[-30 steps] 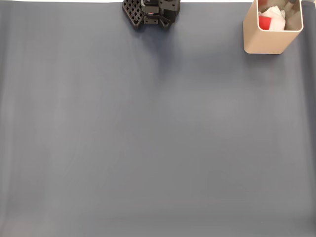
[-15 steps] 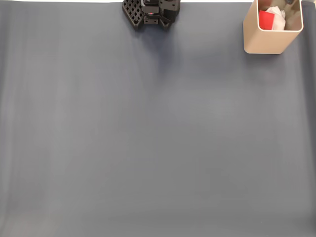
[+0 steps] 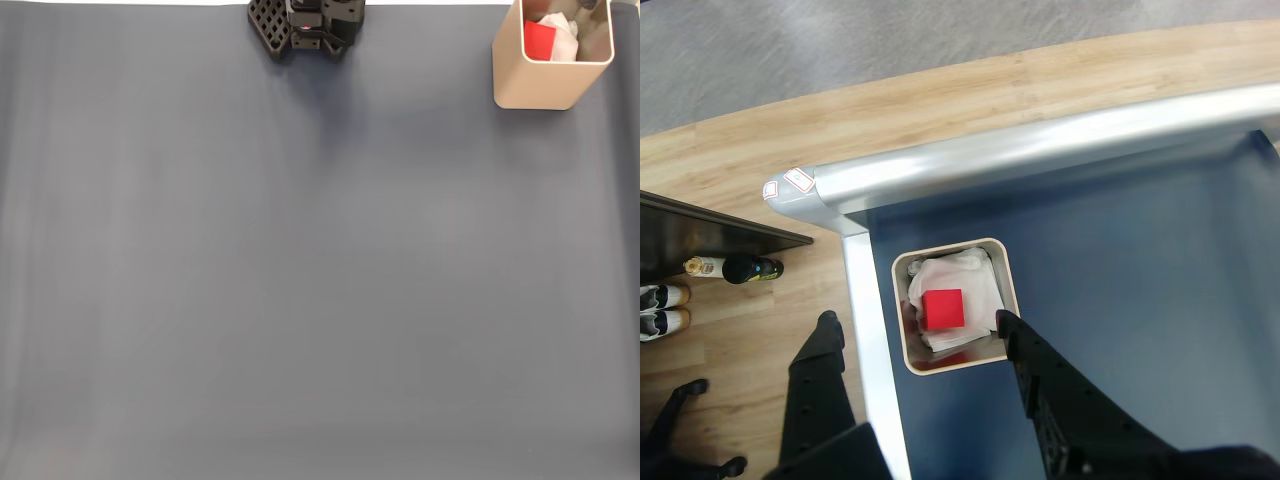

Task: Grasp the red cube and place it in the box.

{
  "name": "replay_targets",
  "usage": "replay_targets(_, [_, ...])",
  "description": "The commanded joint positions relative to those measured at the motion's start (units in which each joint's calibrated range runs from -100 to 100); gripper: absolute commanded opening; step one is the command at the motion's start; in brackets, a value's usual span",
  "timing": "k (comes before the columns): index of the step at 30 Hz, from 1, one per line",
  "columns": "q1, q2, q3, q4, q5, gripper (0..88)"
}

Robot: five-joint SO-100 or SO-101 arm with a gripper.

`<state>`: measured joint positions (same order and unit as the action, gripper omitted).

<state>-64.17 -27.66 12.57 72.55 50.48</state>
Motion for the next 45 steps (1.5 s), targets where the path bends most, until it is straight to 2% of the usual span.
replay_targets(1, [-0.39, -2.67, -0.34, -0.91, 0.29, 35.1])
replay_targets(6, [-0.25, -3.02, -0.07, -0.91, 0.63, 30.9])
replay_targets(15, [1.03, -4.06, 0.48, -0.91, 0.83, 0.2])
replay_targets(22, [6.57, -6.22, 0.39, -0.91, 0.24, 0.2])
replay_targets(38, [35.48, -14.97, 9.51, -1.00, 2.88, 0.2])
replay_targets(45, [45.14, -16.62, 11.34, -3.78, 3.32, 0.2])
